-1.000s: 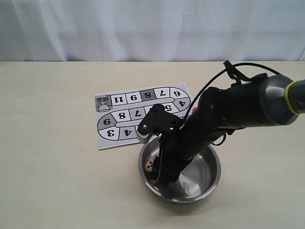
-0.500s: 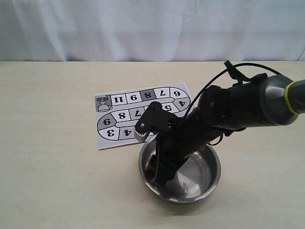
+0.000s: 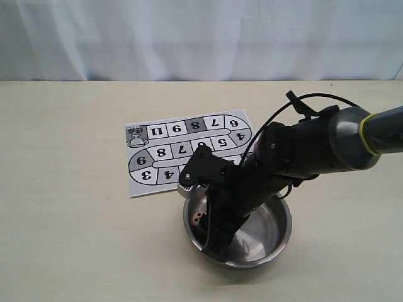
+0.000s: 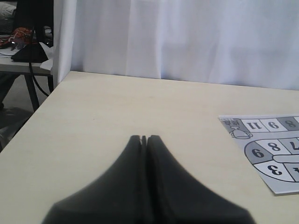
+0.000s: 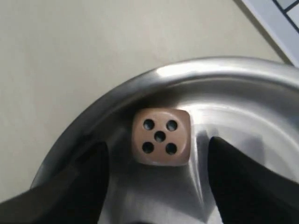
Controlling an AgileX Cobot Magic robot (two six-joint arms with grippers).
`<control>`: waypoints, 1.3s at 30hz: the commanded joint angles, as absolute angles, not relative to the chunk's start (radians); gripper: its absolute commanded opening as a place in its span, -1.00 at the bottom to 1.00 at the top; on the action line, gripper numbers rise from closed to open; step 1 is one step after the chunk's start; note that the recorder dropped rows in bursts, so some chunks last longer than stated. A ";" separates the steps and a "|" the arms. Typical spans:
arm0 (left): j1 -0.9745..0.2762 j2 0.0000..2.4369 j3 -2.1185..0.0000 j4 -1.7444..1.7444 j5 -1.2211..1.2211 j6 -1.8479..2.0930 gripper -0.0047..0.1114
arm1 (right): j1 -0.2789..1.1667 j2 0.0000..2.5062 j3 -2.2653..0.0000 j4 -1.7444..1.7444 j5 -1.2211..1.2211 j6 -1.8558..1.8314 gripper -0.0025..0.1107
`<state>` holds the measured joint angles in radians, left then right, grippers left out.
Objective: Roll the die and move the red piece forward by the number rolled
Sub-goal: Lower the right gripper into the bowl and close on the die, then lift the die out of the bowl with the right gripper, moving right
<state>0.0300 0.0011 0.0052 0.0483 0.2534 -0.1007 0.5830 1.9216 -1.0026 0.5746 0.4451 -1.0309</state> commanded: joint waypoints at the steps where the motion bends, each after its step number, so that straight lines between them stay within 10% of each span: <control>1: 0.024 0.000 0.000 0.049 0.242 -0.100 -0.92 | 0.585 1.921 -1.009 0.580 0.449 -1.040 0.09; 6: 0.024 0.000 0.000 0.049 0.242 -0.100 -0.92 | 0.585 1.921 -1.009 0.580 0.447 -1.040 -0.09; 12: 0.024 0.000 0.000 0.049 0.242 -0.100 -0.92 | 0.585 1.917 -1.011 0.573 0.472 -1.035 -0.88; 39: 0.024 0.000 0.000 0.049 0.242 -0.100 -0.92 | 0.419 1.657 -1.011 -0.019 0.494 -0.383 -0.88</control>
<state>0.0300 0.0011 0.0052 0.0483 0.2534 -0.1007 0.4870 1.6684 -1.0090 0.0081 0.4991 -0.4333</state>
